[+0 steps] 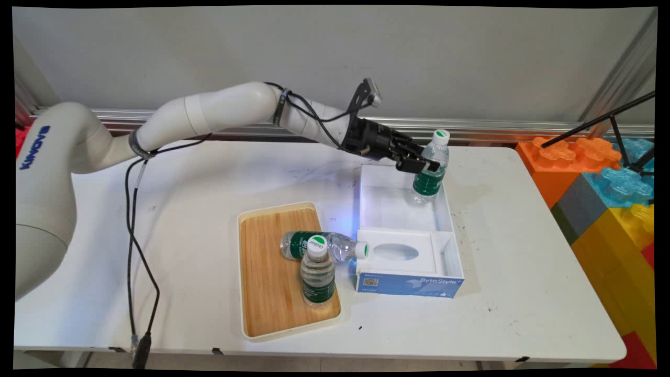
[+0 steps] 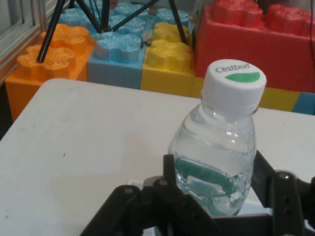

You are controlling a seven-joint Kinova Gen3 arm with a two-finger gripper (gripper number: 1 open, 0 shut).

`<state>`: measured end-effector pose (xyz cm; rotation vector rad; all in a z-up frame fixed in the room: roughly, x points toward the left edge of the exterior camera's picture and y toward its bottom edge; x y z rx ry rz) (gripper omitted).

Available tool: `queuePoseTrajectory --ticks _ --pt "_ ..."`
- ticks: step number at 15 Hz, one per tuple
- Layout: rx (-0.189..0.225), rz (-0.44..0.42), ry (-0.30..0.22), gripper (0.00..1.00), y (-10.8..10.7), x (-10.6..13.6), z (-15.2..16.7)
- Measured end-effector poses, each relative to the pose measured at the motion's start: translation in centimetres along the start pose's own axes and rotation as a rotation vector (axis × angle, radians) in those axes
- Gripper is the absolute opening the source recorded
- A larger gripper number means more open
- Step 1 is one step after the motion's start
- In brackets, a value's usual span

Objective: Place the picked object on the tray

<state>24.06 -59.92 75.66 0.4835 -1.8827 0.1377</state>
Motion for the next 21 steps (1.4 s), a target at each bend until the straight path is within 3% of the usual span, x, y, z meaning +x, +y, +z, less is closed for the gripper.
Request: queuePoseTrajectory --ticks 9,21 --pt "0.001 -0.015 0.01 0.0 1.6 2.5 -4.1" --pt "0.001 -0.059 -0.023 0.0 4.0 3.5 -11.4"
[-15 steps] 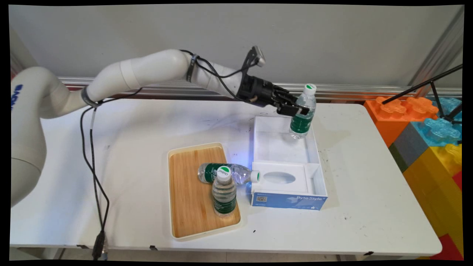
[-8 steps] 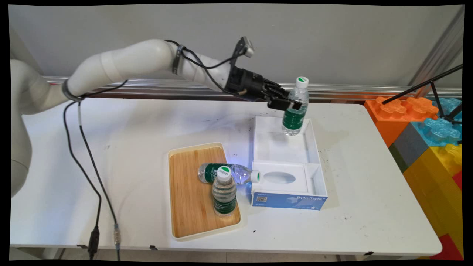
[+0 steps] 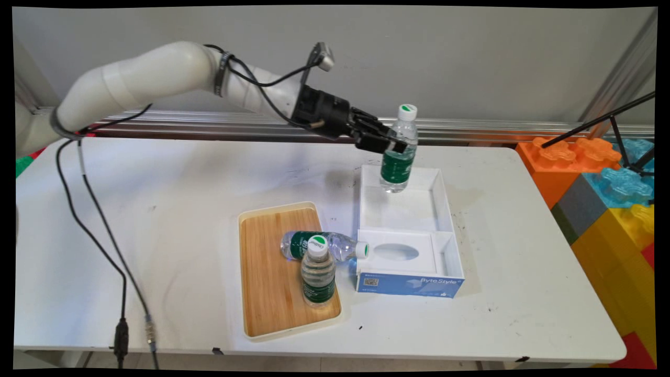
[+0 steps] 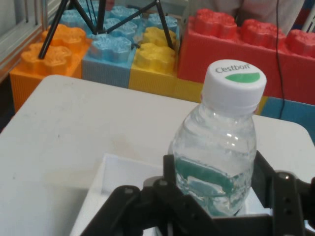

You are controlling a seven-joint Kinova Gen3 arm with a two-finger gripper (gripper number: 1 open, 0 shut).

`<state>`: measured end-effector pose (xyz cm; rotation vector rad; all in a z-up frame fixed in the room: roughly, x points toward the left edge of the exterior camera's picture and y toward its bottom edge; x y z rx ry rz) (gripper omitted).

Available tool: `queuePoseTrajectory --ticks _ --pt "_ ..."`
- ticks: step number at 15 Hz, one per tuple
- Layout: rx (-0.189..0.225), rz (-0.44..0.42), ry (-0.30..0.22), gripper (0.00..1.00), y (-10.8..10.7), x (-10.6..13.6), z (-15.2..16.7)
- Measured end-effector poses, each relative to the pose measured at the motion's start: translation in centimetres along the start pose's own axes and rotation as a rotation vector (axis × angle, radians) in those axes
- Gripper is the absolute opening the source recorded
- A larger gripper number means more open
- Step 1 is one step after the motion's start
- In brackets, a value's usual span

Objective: Place the picked object on the tray

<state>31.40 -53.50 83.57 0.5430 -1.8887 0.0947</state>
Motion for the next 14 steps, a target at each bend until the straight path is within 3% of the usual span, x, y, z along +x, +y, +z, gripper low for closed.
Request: queuePoseTrajectory --ticks 14 --pt "-0.022 -0.033 -0.058 0.0 3.0 -2.2 -8.4"
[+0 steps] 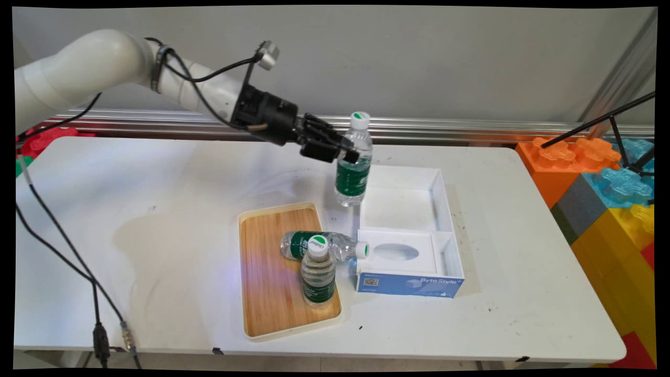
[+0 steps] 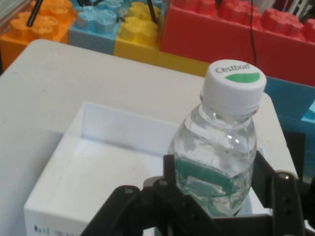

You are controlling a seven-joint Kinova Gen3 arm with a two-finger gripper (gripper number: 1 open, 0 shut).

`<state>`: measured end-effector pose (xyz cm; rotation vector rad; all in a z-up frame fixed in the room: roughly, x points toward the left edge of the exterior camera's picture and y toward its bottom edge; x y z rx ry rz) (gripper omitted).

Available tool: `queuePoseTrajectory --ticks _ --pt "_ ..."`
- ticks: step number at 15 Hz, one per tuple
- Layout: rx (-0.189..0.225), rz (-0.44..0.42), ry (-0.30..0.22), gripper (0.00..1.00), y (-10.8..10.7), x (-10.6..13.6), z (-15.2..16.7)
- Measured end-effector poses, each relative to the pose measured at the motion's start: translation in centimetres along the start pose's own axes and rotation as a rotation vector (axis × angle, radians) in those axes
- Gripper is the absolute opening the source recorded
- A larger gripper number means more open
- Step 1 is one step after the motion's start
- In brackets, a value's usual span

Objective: Place the picked object on the tray

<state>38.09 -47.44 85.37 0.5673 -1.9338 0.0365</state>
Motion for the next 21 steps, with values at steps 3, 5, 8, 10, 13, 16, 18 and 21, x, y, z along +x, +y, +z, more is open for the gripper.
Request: queuePoseTrajectory --ticks 3,5,8,10,13,16,18,21 --pt "-0.001 0.004 -0.015 0.0 0.4 -0.9 -1.2" --pt "0.003 0.01 -0.028 0.0 0.6 -1.6 -2.2" --pt "0.014 0.026 -0.049 0.0 0.9 -2.6 -3.9" --pt "0.02 0.036 -0.059 0.0 1.0 -3.0 -4.6" --pt "0.03 0.054 -0.073 0.0 1.1 -3.6 -5.8" --pt "0.042 0.072 -0.09 0.0 1.2 -4.2 -7.0" --pt "0.046 0.079 -0.099 0.0 1.4 -4.6 -7.6" --pt "0.052 0.086 -0.11 0.0 1.7 -5.1 -8.4"
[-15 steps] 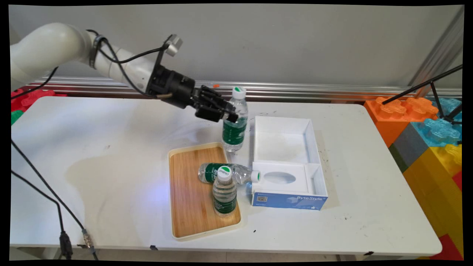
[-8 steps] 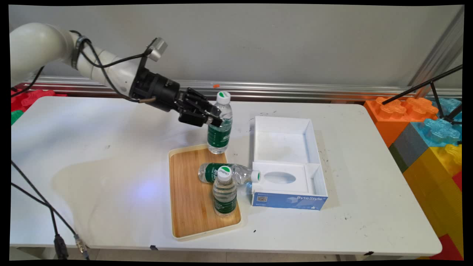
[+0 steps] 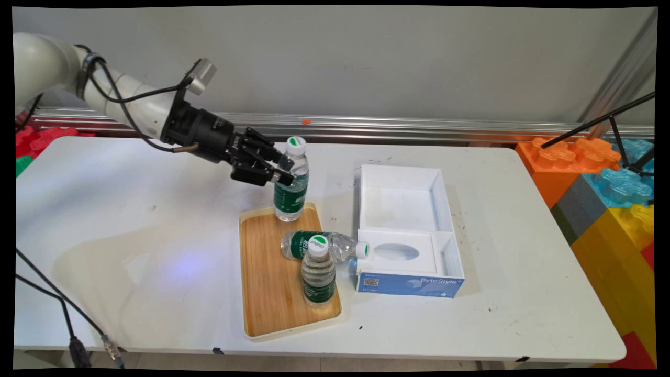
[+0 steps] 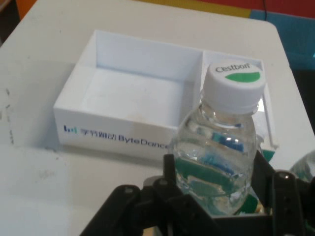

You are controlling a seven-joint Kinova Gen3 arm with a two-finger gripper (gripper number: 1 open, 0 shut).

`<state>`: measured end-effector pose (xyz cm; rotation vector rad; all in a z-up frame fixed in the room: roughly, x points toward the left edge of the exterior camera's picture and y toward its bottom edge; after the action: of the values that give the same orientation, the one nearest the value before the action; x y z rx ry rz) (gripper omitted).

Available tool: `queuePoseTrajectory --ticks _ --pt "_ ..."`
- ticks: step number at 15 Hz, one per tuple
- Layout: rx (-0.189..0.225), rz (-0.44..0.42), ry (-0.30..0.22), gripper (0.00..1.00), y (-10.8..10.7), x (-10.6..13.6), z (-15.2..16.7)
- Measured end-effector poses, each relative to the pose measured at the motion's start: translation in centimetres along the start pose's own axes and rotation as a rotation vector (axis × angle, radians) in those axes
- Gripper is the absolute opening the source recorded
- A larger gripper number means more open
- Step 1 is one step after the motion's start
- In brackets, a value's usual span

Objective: Place the picked object on the tray

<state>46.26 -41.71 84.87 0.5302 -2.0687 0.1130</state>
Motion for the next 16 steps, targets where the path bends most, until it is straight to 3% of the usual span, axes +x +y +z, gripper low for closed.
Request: queuePoseTrajectory --ticks 16 --pt "0.078 -0.051 -0.057 0.0 0.9 -3.1 -3.5"
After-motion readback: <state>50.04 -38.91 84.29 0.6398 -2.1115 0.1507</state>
